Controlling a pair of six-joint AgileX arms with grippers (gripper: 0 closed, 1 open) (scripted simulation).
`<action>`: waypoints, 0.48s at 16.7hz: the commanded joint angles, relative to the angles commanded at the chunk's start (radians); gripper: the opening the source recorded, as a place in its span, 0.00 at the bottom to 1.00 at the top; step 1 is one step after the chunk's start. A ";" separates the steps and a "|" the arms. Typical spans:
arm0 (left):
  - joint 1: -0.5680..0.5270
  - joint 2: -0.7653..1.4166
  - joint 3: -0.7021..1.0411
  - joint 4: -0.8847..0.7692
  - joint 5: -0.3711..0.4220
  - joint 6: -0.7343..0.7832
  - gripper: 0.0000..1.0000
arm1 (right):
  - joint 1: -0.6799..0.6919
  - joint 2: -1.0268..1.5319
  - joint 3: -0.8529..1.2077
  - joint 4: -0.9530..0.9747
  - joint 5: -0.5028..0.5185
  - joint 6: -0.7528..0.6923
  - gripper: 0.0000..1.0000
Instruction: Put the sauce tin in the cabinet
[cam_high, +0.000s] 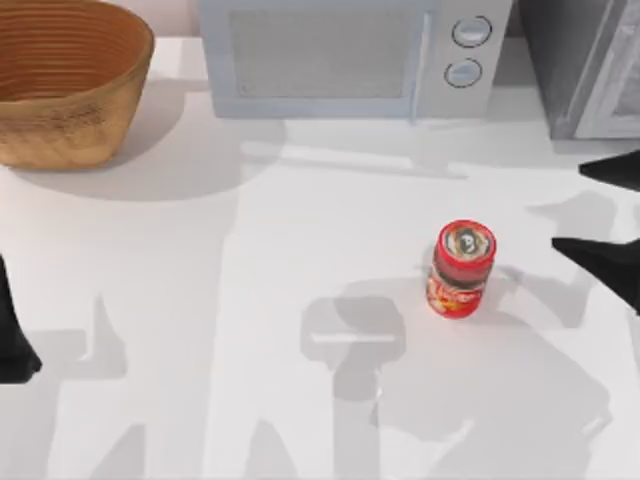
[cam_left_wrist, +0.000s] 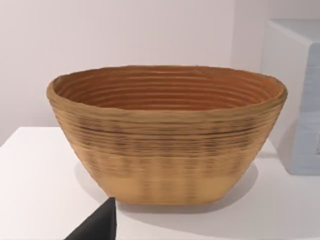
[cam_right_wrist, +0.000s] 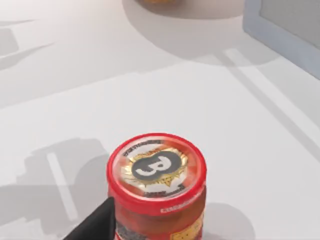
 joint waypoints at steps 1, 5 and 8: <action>0.000 0.000 0.000 0.000 0.000 0.000 1.00 | 0.005 0.092 0.037 0.011 -0.062 -0.045 1.00; 0.000 0.000 0.000 0.000 0.000 0.000 1.00 | 0.037 0.419 0.170 0.052 -0.276 -0.216 1.00; 0.000 0.000 0.000 0.000 0.000 0.000 1.00 | 0.064 0.599 0.245 0.074 -0.385 -0.319 1.00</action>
